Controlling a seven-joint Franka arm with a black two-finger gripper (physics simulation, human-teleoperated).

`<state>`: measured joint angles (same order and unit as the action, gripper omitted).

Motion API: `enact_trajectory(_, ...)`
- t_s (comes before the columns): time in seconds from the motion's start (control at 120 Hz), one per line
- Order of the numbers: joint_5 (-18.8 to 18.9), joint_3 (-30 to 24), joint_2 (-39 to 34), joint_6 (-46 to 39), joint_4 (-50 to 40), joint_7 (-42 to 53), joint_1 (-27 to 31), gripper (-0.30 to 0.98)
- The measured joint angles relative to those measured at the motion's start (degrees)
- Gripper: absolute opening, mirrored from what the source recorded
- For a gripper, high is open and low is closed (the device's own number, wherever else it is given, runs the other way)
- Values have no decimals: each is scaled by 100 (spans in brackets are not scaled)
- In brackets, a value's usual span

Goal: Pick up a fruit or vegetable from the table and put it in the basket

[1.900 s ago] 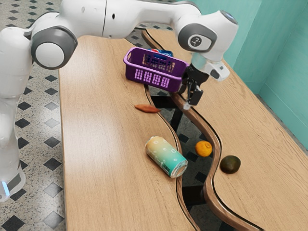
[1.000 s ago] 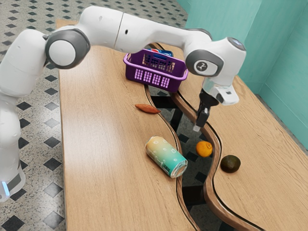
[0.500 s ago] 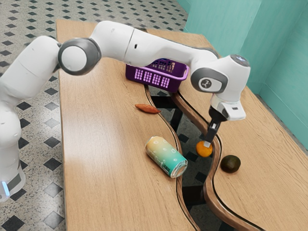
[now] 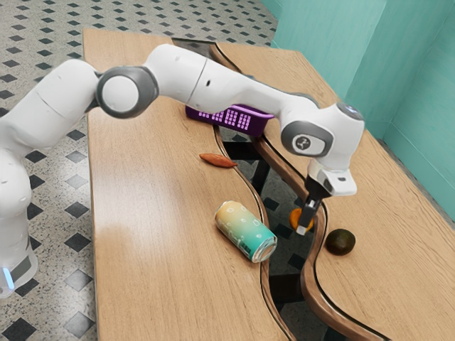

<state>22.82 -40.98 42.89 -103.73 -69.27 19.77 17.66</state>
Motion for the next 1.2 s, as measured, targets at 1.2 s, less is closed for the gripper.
enact_trajectory(1.2,-1633,3182,-3796,958,-1674,-218,1204,32)
